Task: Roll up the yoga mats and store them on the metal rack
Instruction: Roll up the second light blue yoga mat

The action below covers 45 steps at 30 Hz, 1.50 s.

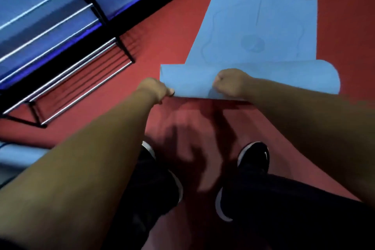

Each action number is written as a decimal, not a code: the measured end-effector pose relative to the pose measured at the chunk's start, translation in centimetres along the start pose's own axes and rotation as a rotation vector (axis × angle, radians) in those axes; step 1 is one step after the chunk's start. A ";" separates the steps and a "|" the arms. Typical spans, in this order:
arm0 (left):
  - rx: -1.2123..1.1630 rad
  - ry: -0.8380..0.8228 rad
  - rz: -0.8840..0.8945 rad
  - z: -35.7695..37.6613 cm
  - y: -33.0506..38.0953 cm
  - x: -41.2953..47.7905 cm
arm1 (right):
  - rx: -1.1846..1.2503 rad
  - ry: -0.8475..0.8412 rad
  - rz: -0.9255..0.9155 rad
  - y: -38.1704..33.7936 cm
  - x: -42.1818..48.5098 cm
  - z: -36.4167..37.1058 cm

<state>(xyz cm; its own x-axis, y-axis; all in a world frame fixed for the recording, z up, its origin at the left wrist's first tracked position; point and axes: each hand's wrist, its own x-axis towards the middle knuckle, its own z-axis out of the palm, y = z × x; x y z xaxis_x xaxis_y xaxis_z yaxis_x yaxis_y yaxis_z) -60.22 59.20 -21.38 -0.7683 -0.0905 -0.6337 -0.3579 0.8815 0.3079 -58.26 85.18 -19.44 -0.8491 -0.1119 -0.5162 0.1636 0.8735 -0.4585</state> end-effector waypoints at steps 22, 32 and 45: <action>0.266 -0.131 0.172 10.9 2.1 3.5 | -0.393 -0.145 0.185 3.7 3.5 4.7; 0.588 -0.242 0.224 11.4 2.5 2.6 | -0.356 -0.418 0.192 6.0 3.4 7.4; 0.589 -0.540 0.203 12.7 4.0 1.2 | -0.394 -0.540 0.081 6.7 -0.4 7.9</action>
<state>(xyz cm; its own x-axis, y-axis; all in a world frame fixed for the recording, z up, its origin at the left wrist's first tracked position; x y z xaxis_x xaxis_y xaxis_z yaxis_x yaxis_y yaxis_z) -55.82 68.49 -29.86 -0.3732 0.1996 -0.9060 0.2128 0.9690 0.1258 -52.84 87.30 -28.00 -0.4551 -0.1703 -0.8740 -0.0661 0.9853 -0.1576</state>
